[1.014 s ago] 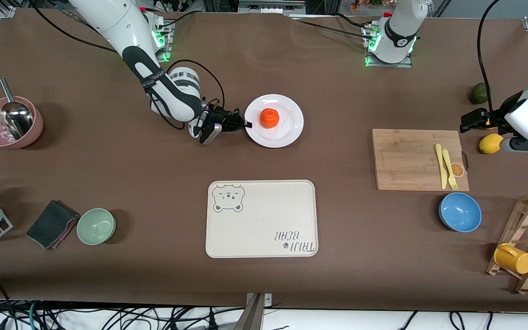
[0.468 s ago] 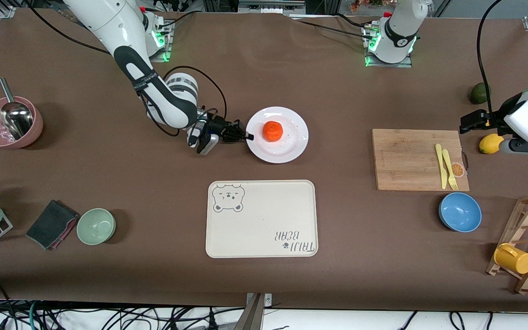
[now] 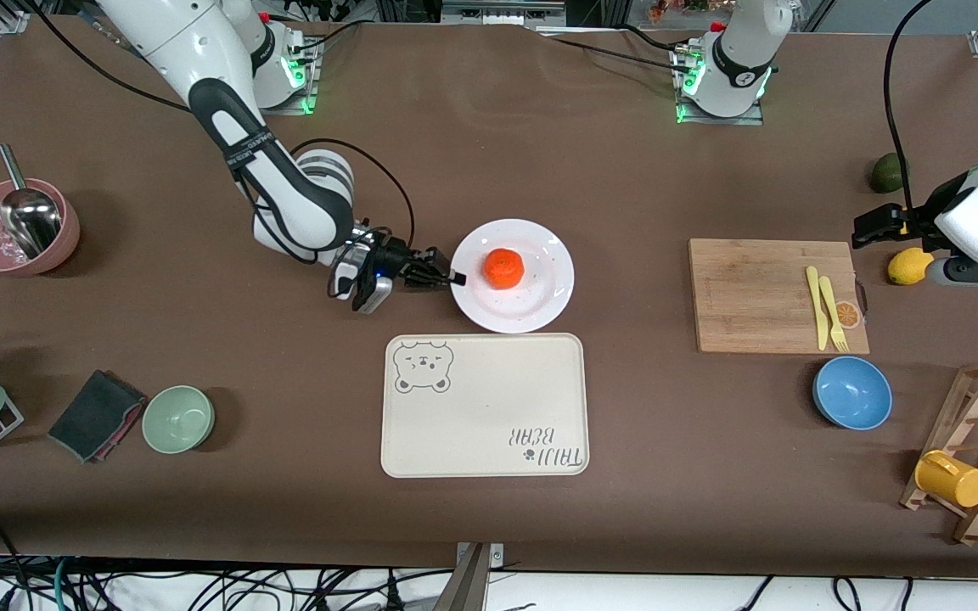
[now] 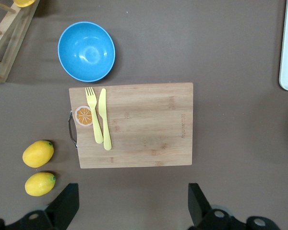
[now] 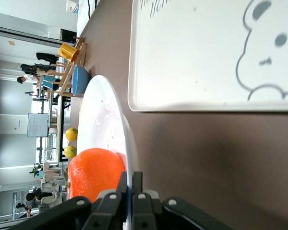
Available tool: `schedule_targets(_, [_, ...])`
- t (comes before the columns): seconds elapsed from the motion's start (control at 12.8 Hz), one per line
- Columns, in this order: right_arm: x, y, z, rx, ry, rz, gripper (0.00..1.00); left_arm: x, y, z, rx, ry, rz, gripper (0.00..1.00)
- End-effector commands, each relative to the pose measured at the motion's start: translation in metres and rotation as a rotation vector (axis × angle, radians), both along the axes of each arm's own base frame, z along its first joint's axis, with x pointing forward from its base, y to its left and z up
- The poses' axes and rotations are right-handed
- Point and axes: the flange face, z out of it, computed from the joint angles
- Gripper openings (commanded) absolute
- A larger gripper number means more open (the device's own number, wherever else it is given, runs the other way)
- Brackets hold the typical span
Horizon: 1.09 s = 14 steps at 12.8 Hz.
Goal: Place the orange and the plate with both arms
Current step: 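Slide the plate with the orange onto the bear tray with the right gripper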
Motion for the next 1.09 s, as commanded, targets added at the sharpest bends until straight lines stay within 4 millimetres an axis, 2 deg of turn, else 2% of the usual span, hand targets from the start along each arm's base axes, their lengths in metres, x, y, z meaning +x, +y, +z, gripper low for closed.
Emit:
schedule_targets(0.0, [0.036, -0.015, 0.024, 0.028, 0.028, 0.014, 0.0, 0.004, 0.003, 0.005, 0.006, -0.01, -0.022, 1.0])
schedule_targets(0.16, [0.071, -0.034, 0.037, 0.045, 0.049, 0.027, 0.0, 0.004, 0.003, 0.005, 0.006, -0.01, -0.022, 1.0])
schedule_targets(0.31, [0.1, -0.046, 0.039, 0.043, 0.039, 0.023, 0.0, 0.004, 0.002, 0.005, 0.006, -0.01, -0.023, 1.0])
schedule_targets(0.47, [0.129, -0.057, 0.032, 0.048, 0.036, 0.044, 0.0, 0.004, 0.003, 0.005, 0.006, -0.01, -0.022, 1.0])
schedule_targets(0.62, [0.148, -0.072, 0.023, 0.021, 0.047, 0.041, 0.0, 0.004, 0.003, 0.005, 0.006, -0.01, -0.022, 1.0])
schedule_targets(0.78, [0.166, -0.073, 0.016, 0.022, 0.062, 0.036, 0.0, 0.004, 0.002, 0.005, 0.004, -0.01, -0.023, 1.0])
schedule_targets(1.01, [0.185, -0.078, -0.006, 0.009, 0.049, 0.027, 0.0, 0.004, 0.002, 0.005, 0.006, -0.01, -0.025, 1.0])
